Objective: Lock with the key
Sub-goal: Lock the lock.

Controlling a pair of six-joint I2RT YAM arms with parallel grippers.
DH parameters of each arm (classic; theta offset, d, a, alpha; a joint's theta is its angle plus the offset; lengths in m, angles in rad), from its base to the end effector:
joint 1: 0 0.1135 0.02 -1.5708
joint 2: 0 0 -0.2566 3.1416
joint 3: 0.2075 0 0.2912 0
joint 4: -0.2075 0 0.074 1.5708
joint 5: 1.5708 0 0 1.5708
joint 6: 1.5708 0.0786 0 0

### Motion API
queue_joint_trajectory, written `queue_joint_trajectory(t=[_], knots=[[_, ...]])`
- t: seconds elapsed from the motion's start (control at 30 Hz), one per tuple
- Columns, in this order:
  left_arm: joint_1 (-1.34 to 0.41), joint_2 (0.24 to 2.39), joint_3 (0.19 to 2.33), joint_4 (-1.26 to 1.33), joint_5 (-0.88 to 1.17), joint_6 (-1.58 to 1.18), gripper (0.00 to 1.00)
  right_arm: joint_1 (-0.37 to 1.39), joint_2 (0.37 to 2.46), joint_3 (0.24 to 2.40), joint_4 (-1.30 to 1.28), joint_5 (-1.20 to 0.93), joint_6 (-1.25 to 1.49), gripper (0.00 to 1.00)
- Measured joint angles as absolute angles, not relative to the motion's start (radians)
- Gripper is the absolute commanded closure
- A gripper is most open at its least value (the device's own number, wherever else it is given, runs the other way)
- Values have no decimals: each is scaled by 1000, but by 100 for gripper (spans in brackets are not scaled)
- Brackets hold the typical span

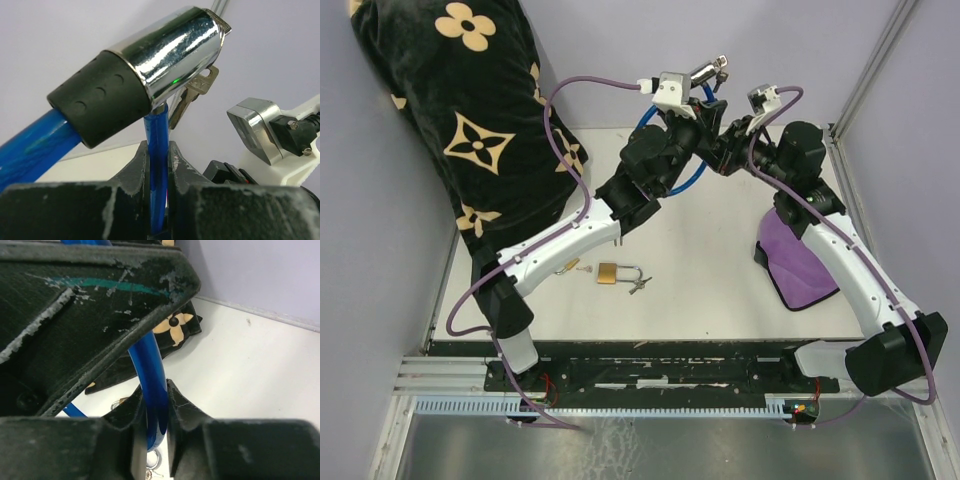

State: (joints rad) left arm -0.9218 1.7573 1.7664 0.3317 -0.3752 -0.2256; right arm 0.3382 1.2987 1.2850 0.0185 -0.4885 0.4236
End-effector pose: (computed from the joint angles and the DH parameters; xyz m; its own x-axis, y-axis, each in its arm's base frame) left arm 0.3195 -0.3735 0.4774 0.0778 -0.4469 -0.8912 0.5642 0.7567 -0.3302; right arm 0.3464 0.1609 0.4174 -0.2983 0.2799 -0.9125 -0.6725 0.6168 0.4090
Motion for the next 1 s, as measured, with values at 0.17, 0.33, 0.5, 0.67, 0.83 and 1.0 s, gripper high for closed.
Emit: queue_joint_trajectory(t=[0.17,0.33,0.5,0.67,0.83,1.0], knots=[[-892,1757,1766,287,-308,-227,97,337,1282,1286,-31,-498,377,35],[-843,1747,1766,187,-231,-226,97,319,1250,1332,-182,-561,254,23],[-790,1729,1787,36,-123,-220,97,229,1187,1408,-441,-685,48,23],[-766,1710,1832,-157,20,-168,97,-83,1162,1566,-656,-930,-46,27],[-770,1680,1837,-309,159,-105,97,-205,1237,1719,-475,-1153,228,29],[-787,1657,1824,-398,232,-27,97,-162,1356,1811,-240,-1242,529,44]])
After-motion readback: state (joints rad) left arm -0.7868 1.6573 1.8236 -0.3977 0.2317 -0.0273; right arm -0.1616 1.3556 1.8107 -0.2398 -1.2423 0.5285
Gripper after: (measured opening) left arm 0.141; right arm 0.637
